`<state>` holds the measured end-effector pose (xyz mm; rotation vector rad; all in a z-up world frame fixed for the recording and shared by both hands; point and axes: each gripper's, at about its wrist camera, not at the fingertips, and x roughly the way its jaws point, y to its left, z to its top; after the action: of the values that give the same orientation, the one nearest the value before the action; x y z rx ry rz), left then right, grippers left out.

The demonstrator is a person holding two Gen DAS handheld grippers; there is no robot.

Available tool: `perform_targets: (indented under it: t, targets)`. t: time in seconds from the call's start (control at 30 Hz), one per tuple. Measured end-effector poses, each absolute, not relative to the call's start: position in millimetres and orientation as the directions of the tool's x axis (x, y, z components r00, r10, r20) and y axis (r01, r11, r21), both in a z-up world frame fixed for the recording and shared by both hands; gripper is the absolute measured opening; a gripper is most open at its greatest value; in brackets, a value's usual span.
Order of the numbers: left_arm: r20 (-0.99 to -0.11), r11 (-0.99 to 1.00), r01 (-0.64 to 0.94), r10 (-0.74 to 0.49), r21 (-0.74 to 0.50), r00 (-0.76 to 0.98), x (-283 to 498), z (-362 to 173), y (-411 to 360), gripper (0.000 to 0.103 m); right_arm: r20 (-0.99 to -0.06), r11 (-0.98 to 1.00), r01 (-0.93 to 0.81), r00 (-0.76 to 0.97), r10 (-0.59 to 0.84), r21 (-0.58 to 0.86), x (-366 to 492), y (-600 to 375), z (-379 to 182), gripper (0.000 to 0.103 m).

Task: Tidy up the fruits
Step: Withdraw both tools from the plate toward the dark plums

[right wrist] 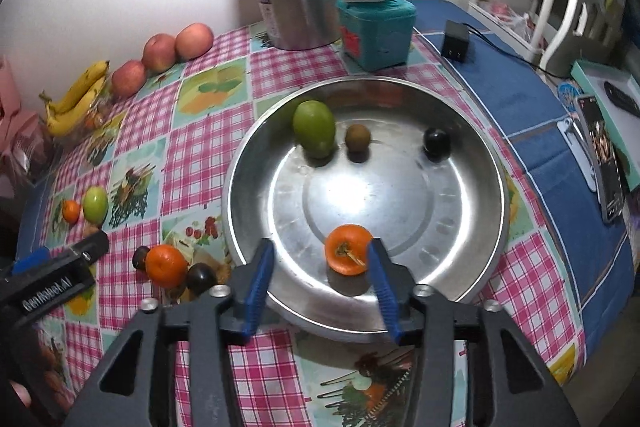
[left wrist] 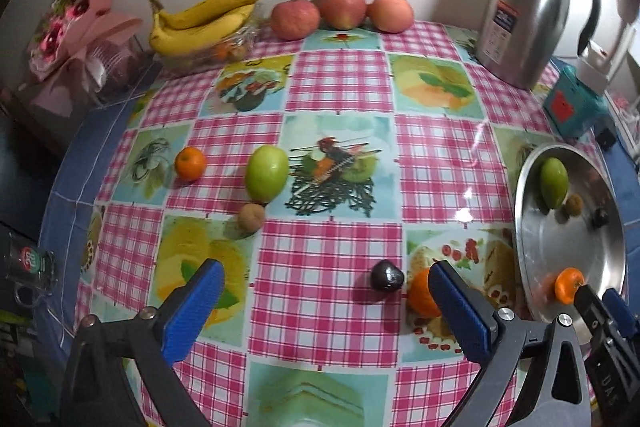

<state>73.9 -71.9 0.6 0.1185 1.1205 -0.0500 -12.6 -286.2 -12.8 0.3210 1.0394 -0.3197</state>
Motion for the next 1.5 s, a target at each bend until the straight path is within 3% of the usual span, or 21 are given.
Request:
perform_targets:
  t: [0.27, 0.33, 0.47, 0.53, 1.1, 1.5]
  targets:
    - [-0.902, 0.995, 0.077, 0.02, 0.059, 0.432, 76, 1, -59, 0.103, -0.876, 0.926, 0.365, 0.474, -0.095, 0.097, -10, -276, -12, 0.058]
    - [-0.902, 0.995, 0.077, 0.02, 0.059, 0.432, 77, 1, -58, 0.103, -0.875, 0.927, 0.359, 0.478, -0.081, 0.11, -10, -275, -12, 0.073]
    - [-0.898, 0.995, 0.084, 0.018, 0.061, 0.44, 77, 1, -58, 0.103, -0.859, 0.926, 0.354, 0.506, -0.073, 0.13, -12, -276, -10, 0.079]
    - [-0.893, 0.994, 0.087, 0.016, 0.062, 0.45, 77, 2, -57, 0.103, -0.856, 0.925, 0.358, 0.511, -0.077, 0.13, -12, -276, -10, 0.088]
    - [-0.875, 0.999, 0.045, -0.027, -0.006, 0.483, 79, 4, -42, 0.103, -0.841, 0.932, 0.328, 0.538, -0.048, 0.157, -10, -266, -13, 0.088]
    - [-0.879, 1.0, -0.001, -0.027, -0.031, 0.477, 82, 3, -20, 0.103, -0.838, 0.956, 0.214, 0.543, 0.053, 0.199, -1, -232, -12, 0.088]
